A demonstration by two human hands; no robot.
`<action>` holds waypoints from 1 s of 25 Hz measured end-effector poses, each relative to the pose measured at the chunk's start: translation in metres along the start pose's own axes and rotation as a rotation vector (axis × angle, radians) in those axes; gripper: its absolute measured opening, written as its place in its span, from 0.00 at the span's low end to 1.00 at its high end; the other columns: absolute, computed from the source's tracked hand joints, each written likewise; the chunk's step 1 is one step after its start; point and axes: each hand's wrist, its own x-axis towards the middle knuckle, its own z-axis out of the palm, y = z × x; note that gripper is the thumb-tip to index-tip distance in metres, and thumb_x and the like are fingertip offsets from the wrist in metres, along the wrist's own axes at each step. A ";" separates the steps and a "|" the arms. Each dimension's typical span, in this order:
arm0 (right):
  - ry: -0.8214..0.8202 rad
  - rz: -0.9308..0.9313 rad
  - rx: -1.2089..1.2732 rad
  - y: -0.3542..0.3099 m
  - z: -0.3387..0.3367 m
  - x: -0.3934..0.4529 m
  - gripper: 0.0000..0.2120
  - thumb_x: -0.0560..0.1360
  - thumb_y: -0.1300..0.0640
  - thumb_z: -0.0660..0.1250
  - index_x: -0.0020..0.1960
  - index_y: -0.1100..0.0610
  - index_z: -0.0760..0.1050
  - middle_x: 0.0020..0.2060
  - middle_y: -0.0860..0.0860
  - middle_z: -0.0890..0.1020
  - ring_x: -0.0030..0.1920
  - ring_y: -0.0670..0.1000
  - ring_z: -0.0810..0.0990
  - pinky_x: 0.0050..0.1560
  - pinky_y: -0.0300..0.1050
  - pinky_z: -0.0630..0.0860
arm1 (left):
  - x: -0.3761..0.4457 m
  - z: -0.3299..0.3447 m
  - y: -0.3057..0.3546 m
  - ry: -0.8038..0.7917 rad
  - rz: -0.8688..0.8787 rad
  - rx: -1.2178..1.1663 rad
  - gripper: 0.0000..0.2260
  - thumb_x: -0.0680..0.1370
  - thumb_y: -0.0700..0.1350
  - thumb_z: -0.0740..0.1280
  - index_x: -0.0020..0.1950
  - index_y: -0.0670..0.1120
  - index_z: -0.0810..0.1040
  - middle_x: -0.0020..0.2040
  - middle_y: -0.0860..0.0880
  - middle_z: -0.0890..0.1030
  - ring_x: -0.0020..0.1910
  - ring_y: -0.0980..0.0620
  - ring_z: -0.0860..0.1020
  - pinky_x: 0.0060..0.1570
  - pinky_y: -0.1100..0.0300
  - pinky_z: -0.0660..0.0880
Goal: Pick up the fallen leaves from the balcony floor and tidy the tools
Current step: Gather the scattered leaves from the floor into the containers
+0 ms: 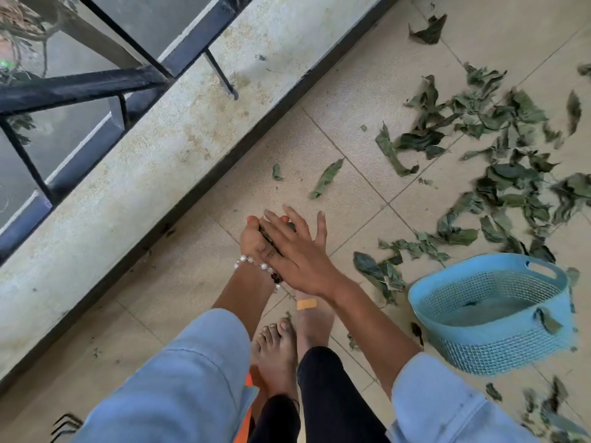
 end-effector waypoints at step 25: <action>0.179 -0.166 -0.549 0.081 0.019 0.125 0.10 0.66 0.76 0.68 0.44 0.66 0.80 0.43 0.61 0.82 0.50 0.58 0.79 0.39 0.41 0.75 | 0.034 -0.051 0.066 0.563 -0.066 0.446 0.21 0.79 0.56 0.64 0.30 0.46 0.67 0.24 0.49 0.69 0.18 0.53 0.64 0.22 0.67 0.63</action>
